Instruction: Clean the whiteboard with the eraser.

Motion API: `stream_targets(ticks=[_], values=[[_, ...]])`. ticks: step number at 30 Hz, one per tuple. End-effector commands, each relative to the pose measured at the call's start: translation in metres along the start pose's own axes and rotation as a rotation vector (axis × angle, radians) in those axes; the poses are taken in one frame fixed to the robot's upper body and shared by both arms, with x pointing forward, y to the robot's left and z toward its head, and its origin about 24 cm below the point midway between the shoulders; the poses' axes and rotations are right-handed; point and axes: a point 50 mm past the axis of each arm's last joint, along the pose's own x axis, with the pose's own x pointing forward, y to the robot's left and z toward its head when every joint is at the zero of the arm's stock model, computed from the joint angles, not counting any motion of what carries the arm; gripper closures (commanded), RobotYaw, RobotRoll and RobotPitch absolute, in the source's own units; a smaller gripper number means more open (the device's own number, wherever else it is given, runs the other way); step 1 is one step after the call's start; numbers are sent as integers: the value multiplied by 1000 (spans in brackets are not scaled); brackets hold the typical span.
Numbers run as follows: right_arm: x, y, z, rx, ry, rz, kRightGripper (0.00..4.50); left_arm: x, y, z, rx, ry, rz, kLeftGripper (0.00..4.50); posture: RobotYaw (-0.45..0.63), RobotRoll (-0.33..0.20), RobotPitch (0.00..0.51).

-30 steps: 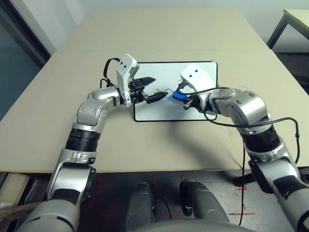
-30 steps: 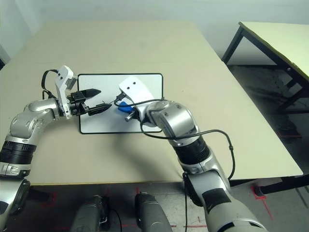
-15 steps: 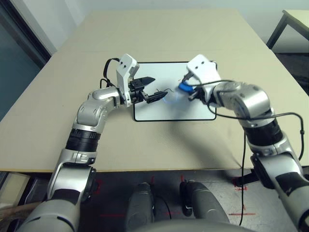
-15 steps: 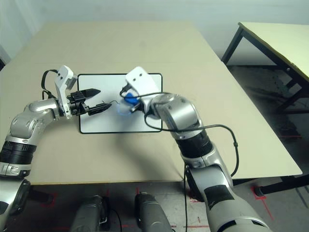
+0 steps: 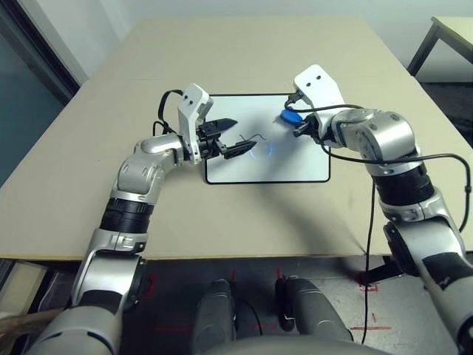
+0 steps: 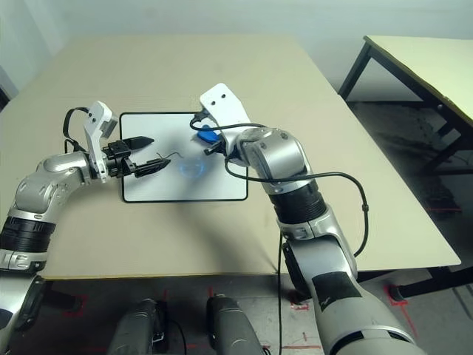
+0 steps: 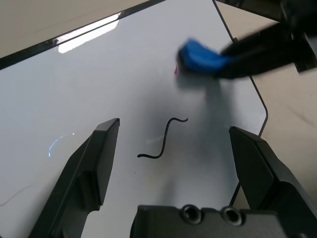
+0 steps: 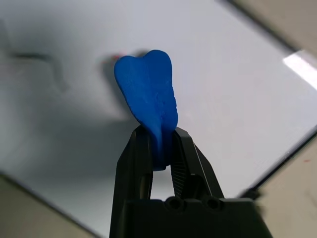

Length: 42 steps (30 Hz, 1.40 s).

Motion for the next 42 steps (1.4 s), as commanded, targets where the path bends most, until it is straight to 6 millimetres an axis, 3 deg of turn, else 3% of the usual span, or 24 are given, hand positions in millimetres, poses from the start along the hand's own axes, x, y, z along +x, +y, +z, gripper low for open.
stream_targets(ticks=[1,4,11,13,16,20,23,28,31,38,42], values=[[2,23,-18,-15,79,89,3991,-4,1,-3,-5,9,8,0,-83,0,121],[3,18,-15,-18,69,70,3991,-4,2,-2,-4,10,10,0,-81,0,122],[11,-19,20,7,-44,-66,4006,-12,6,-3,-1,25,30,0,-78,0,121],[14,-14,18,0,-31,-49,4006,-14,6,-3,0,28,32,0,-73,0,122],[15,16,-1,-25,39,70,4006,-20,7,-1,4,32,43,0,-65,0,125],[9,37,-18,-46,84,135,4006,-25,10,-1,5,39,62,0,-59,0,127],[8,32,-16,-47,76,119,4007,-28,11,-1,5,42,67,0,-58,0,128],[11,0,16,-29,-26,-10,4007,-28,10,-1,5,43,69,0,-59,0,128],[13,-9,24,-23,-43,-38,4008,-28,10,-2,1,47,67,0,-60,0,127],[14,25,-3,-54,46,83,4008,-27,9,-5,-6,51,65,0,-61,0,126],[10,35,-11,-64,66,107,4008,-27,9,-5,-7,52,64,0,-61,0,126]])
